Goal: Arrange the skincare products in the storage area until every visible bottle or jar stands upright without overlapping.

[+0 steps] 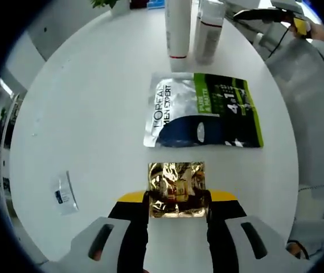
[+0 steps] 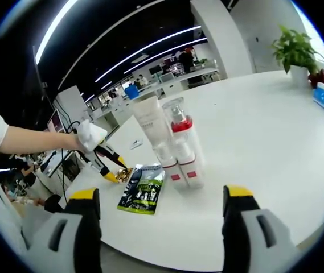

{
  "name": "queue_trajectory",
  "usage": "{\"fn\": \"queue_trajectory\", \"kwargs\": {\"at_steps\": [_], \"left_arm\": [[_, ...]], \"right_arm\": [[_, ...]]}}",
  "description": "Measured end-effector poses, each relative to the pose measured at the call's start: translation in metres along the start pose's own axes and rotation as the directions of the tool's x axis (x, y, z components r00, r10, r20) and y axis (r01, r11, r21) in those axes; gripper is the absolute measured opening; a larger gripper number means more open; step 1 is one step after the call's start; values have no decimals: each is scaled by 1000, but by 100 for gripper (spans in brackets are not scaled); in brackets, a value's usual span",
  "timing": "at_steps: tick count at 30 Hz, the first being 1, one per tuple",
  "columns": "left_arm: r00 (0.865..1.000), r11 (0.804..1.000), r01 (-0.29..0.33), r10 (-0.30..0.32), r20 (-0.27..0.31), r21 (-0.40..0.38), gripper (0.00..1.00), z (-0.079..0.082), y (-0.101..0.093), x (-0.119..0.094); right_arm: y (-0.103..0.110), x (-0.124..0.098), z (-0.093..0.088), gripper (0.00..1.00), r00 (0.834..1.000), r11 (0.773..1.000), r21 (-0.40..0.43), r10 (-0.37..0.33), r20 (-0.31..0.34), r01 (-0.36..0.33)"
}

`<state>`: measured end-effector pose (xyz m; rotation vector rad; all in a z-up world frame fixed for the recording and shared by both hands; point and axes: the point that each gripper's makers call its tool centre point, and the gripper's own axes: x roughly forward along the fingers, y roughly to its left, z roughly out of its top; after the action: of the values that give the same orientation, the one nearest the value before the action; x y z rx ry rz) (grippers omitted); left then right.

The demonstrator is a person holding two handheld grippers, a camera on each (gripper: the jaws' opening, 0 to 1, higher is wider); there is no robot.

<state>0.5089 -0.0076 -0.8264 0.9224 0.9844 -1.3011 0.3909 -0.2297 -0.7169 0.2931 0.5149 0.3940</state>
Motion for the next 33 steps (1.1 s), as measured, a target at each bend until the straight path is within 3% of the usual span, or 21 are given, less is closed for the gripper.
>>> {"fn": "queue_trajectory", "kwargs": {"at_steps": [33], "left_arm": [[1000, 1000, -3, 3, 14, -12, 41, 0, 0, 1]], "right_arm": [[-1, -1, 0, 88, 1000, 1000, 8, -3, 1, 3]]}}
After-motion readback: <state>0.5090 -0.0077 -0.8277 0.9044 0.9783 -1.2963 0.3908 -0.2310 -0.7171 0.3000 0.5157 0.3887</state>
